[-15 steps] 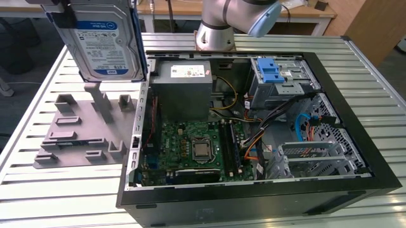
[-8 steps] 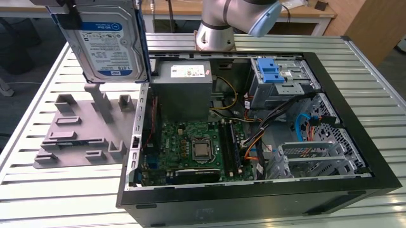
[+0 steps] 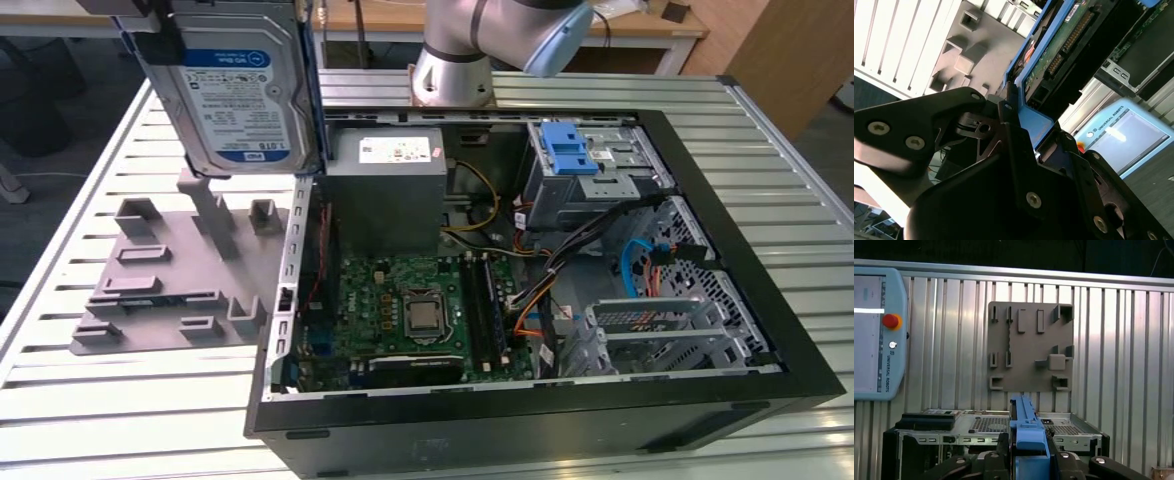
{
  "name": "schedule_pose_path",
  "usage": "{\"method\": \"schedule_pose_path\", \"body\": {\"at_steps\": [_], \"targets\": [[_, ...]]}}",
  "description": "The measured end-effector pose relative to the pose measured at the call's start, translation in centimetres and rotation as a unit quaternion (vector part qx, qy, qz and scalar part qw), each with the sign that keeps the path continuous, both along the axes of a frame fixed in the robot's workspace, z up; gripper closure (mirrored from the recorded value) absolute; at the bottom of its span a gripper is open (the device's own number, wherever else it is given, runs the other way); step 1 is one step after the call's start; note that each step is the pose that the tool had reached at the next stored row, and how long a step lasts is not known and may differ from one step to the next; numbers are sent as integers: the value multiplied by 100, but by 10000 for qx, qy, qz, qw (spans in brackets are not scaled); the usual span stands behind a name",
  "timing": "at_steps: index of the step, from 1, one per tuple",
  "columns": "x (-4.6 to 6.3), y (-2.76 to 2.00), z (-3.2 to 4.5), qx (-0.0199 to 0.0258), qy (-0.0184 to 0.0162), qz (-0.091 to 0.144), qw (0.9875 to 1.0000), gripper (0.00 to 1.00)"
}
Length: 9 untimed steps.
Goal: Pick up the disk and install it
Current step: 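Pick up the disk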
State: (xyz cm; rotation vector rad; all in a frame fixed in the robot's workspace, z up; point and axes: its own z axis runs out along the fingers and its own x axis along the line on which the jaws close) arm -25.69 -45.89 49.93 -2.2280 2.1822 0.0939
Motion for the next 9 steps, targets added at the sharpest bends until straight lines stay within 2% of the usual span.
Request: {"method": "schedule_pose_path", "body": {"at_steps": [3,5,9], "targets": [[43,-13,0,0,0,0,10000,63],[128,-35,-1,1,-1,0,10000,63],[188,-52,-1,0,0,0,10000,63]]}}
